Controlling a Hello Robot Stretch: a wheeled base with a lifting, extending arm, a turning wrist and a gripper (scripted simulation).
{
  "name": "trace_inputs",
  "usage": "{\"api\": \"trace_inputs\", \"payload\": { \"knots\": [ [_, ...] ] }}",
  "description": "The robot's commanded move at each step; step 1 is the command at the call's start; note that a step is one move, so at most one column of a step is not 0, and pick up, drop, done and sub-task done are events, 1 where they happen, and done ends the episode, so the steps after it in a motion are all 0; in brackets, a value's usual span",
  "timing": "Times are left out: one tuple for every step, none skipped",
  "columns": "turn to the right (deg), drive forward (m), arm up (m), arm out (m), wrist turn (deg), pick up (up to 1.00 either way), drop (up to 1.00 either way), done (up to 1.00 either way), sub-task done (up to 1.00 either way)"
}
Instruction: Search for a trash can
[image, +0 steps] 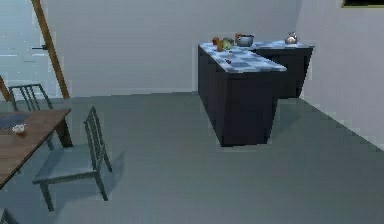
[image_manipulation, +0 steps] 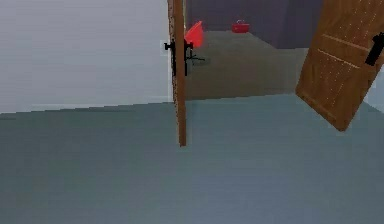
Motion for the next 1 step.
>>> {"api": "trace_inputs", "payload": {
  "knots": [
    [0.0, 0.15, 0.00, 0.00, 0.0, 0.00, 0.00, 0.00, 0.00]
  ]
}}
